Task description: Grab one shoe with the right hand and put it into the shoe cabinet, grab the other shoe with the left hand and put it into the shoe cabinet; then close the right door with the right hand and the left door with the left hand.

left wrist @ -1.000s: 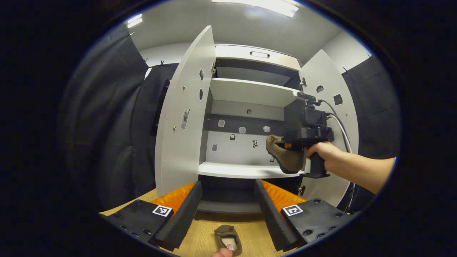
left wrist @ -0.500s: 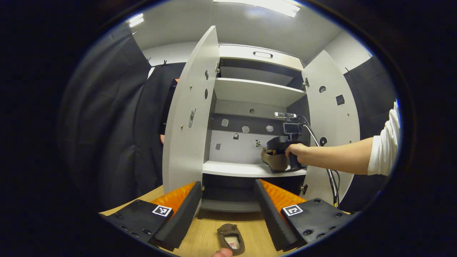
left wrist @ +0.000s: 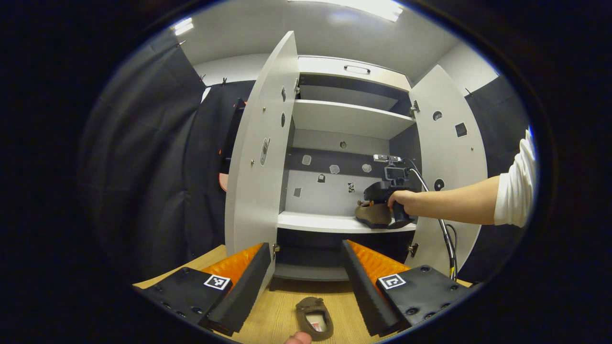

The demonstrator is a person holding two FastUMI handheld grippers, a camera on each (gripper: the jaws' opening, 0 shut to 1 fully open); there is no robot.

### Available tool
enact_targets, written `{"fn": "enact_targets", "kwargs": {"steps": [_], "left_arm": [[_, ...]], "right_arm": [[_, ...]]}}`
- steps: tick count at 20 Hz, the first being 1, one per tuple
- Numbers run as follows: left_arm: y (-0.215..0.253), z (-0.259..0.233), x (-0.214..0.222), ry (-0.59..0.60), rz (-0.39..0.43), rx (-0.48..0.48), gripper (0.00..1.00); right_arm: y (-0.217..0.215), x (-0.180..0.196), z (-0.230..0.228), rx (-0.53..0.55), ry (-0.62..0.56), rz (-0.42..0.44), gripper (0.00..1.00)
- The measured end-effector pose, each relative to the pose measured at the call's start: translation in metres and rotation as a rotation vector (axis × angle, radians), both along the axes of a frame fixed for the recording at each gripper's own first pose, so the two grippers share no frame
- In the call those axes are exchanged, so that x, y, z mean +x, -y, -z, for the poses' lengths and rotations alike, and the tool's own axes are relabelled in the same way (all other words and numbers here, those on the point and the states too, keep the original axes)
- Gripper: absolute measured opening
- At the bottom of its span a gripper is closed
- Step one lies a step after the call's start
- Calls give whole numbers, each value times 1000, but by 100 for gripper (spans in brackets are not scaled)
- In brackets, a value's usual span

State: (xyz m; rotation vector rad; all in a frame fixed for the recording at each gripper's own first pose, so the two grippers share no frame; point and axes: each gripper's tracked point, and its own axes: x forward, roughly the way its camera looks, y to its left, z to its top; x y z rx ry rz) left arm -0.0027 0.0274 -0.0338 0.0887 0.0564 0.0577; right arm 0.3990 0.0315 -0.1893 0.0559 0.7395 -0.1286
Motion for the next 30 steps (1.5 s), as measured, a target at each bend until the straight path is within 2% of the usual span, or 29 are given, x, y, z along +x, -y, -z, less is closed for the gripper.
{"fn": "enact_targets", "kwargs": {"steps": [3, 4, 6, 7, 8, 9, 10, 11, 12, 13, 16, 17, 19, 22, 25, 28, 29, 30], "left_arm": [[1, -1, 3, 7, 6, 3, 99], [1, 0, 4, 4, 8, -1, 96], [2, 3, 6, -3, 13, -8, 94], [2, 3, 6, -3, 15, -11, 96], [3, 2, 7, -1, 18, -12, 99], [3, 2, 6, 2, 21, -10, 96], [4, 2, 6, 3, 23, -7, 96], [4, 2, 8, 3, 26, -6, 99], [5, 2, 8, 3, 28, -8, 96], [5, 2, 8, 1, 31, -10, 96], [6, 5, 9, -8, 34, -19, 94], [6, 7, 9, -14, 38, -19, 97], [7, 9, 9, -24, 51, -13, 94], [6, 7, 9, -24, 59, 8, 96], [10, 7, 8, -23, 73, 2, 94], [15, 12, 7, -43, 99, 4, 96], [17, 15, 7, -50, 104, 4, 96], [18, 18, 6, -61, 108, 2, 96]], "right_arm": [[2, -4, -1, -2, -27, -26, 25], [1, -3, -5, 1, -20, -44, 31], [-4, -7, -14, 15, -14, -86, 51], [-3, -7, -19, 7, -3, -99, 54], [-2, -9, -26, -7, 7, -111, 62], [-2, -13, -32, -17, 17, -125, 66], [-2, -18, -38, -27, 26, -144, 74], [-2, -22, -44, -37, 39, -160, 77], [-2, -26, -50, -46, 53, -173, 84], [-3, -31, -56, -46, 68, -181, 87], [-9, -45, -90, 2, 150, -189, 93], [-12, -51, -104, 14, 190, -195, 93], [-15, -66, -132, 11, 272, -216, 93], [-22, -101, -167, -10, 368, -269, 92], [-24, -142, -188, 0, 424, -289, 93], [-21, -182, -197, 12, 481, -284, 93], [-20, -197, -196, 19, 497, -275, 89], [-19, -213, -195, 30, 512, -265, 94]]}}
